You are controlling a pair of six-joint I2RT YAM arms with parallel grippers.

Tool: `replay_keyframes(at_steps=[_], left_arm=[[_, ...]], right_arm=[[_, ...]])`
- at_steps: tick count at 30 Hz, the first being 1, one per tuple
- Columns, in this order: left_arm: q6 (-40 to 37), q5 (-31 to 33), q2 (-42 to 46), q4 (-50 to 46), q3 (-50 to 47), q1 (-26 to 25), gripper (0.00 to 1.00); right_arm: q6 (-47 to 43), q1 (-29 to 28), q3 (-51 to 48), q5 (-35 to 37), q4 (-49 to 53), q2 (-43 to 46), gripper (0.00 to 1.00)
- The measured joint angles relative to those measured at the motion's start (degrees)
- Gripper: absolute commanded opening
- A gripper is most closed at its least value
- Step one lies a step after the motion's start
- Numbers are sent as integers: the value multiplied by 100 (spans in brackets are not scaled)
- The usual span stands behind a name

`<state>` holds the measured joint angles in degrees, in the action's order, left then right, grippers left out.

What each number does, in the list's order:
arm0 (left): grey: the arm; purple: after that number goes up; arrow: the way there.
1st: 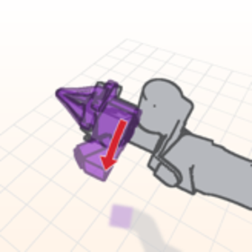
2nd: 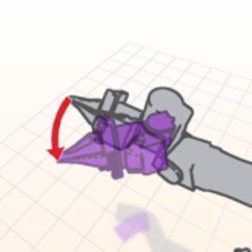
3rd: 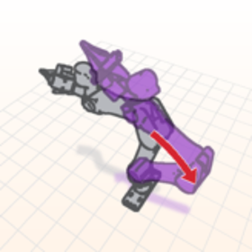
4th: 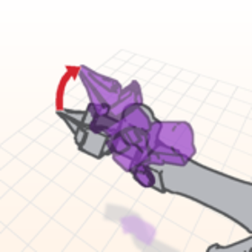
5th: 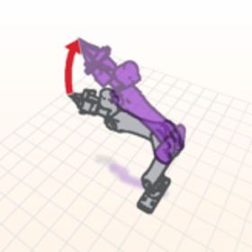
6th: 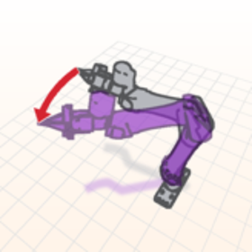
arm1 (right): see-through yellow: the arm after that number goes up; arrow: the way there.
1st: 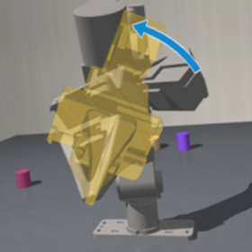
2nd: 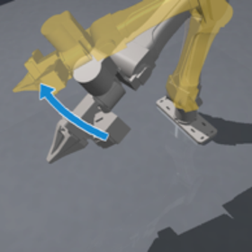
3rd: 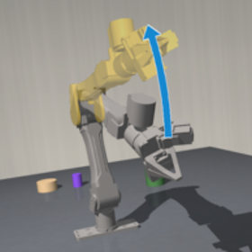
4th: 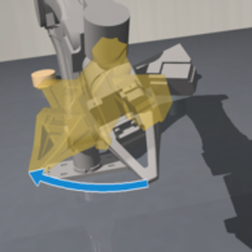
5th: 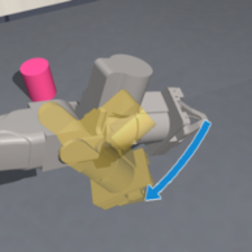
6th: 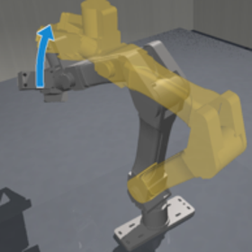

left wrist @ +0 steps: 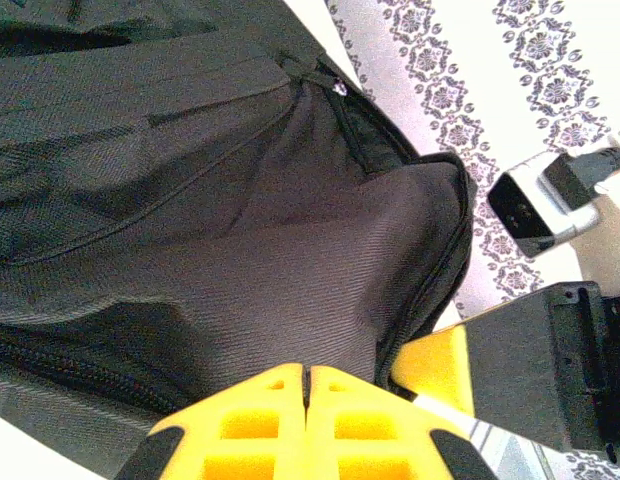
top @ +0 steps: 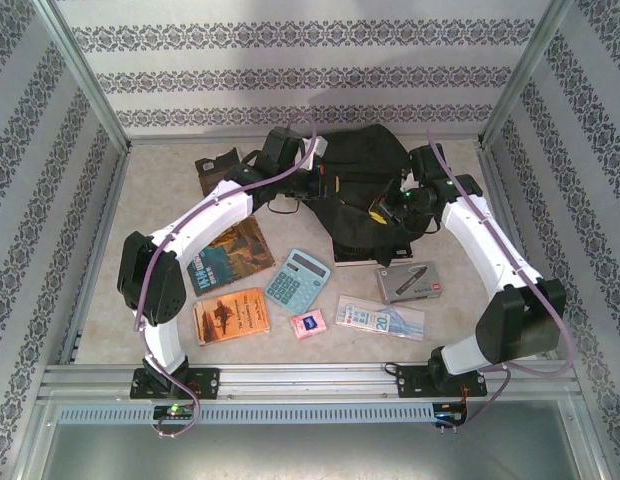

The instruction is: Pack the student bag

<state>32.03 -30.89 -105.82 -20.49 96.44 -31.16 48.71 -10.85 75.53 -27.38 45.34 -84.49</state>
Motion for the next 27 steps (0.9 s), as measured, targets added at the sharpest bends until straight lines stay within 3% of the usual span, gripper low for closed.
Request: replay_keyframes(at_steps=[11,18,27], left_arm=[[-79,-302,-721,-197,970,-105,0],[-210,76,-1261,-973,1609,-136,0],[68,249,-1139,-1003,914,39,0]], right_arm=[[-442,-273,2,15,-90,-87,0],[-780,-516,-11,181,28,-107,0],[-850,-511,-306,597,116,-31,0]])
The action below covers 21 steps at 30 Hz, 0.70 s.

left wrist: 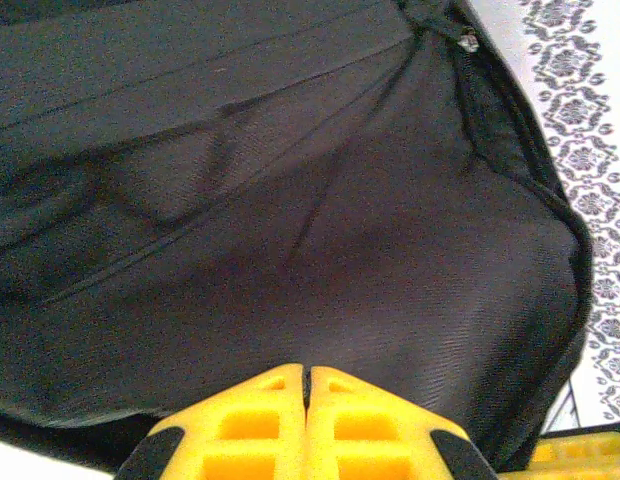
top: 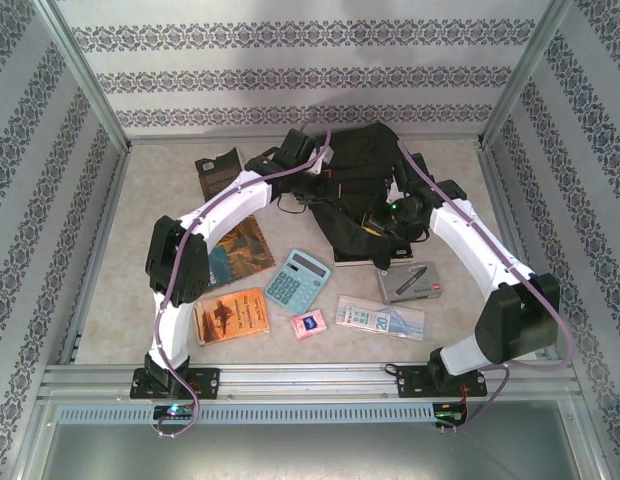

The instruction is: Pack the student bag

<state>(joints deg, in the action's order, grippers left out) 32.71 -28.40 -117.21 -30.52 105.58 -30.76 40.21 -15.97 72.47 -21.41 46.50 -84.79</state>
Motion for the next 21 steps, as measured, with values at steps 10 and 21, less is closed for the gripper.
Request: replay_keyframes(at_steps=[10,21], left_arm=[[232,-39,308,275,-531,304,0],[223,192,317,291,-492,592,0]], right_arm=[[31,160,-184,103,-31,186,0],[9,262,-376,103,-42,352,0]])
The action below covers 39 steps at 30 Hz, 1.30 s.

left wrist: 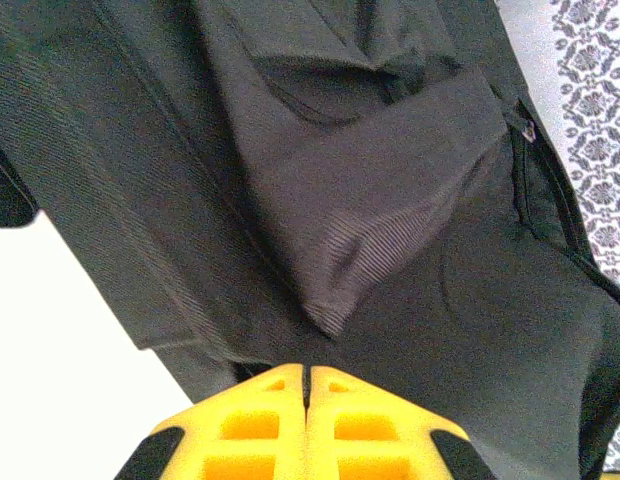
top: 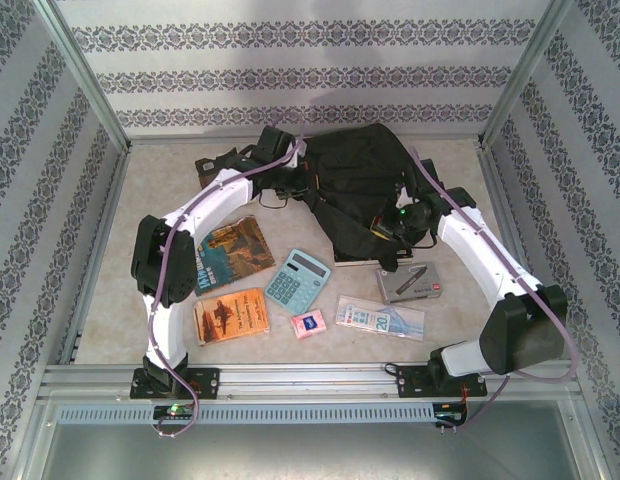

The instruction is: Pack the student bag

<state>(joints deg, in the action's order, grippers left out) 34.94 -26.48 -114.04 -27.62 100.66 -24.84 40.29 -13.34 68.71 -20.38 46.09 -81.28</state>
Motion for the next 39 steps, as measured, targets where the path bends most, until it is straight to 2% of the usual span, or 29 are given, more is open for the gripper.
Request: replay_keyframes(at_steps=[5,13,16,19,21,23,29,32,36,39], left_arm=[[-2,111,-153,-50,291,153,0],[-39,457,-243,-133,570,328,0],[-39,612,-299,-249,730,531,0],[-35,719,-367,-284,863,750,0],[-35,730,-369,-328,863,850,10],[-9,715,-374,-367,866,874,24],[-42,754,-372,-529,879,881,54],[-149,863,-323,-723,887,909,60],[-332,846,-90,-1056,885,920,62],[-811,699,234,-1316,874,837,65]], right_arm=[[118,-2,-76,-70,-168,39,2],[505,-496,-101,-179,-538,52,44],[588,-605,-103,-348,-691,50,56],[468,-673,11,-319,-579,50,65],[306,-697,133,-221,-437,90,75],[120,-717,188,-111,-345,221,75],[-511,-756,190,11,-11,654,73],[-732,-756,190,157,111,754,70],[-817,-756,160,264,225,813,69],[-826,-756,61,306,256,828,69]])
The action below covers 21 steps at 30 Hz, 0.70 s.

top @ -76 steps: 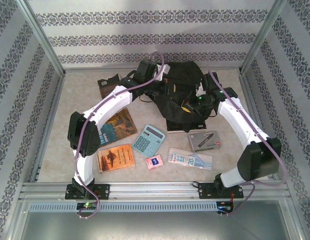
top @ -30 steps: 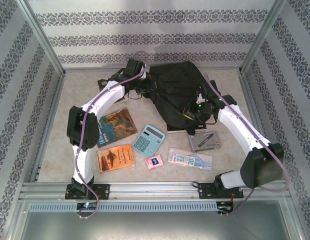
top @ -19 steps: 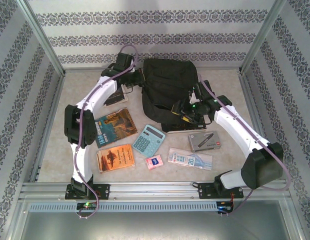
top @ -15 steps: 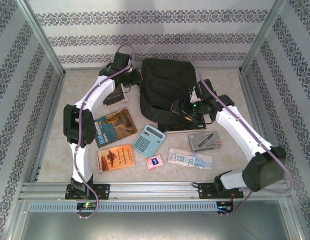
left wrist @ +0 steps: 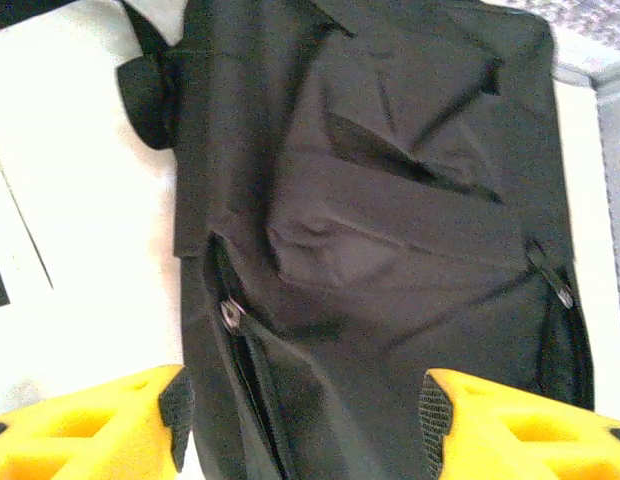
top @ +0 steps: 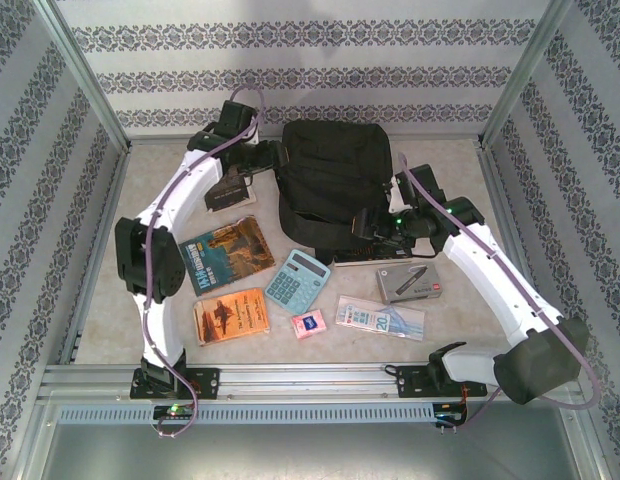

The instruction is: Pack the student bag

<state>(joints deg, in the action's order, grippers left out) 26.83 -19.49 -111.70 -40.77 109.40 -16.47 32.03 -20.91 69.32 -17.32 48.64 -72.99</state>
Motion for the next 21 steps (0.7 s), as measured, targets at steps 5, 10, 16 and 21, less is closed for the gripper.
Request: replay_keyframes(at_steps=[5,10,16,21], left_arm=[[-1665,424,608,-402,-66,-1014,67],[-3589,872,1443,-107,-1296,-2234,92],[-5254,1043,1812,-7,-1985,-2208,86],[-6000,1200,1255,-33,-1451,-2127,85]], right_arm=[[-98,2,-83,234,101,199,70],[-168,186,-83,461,289,610,70],[-273,133,-87,909,584,1189,70],[-339,-79,-164,1123,713,1539,71]])
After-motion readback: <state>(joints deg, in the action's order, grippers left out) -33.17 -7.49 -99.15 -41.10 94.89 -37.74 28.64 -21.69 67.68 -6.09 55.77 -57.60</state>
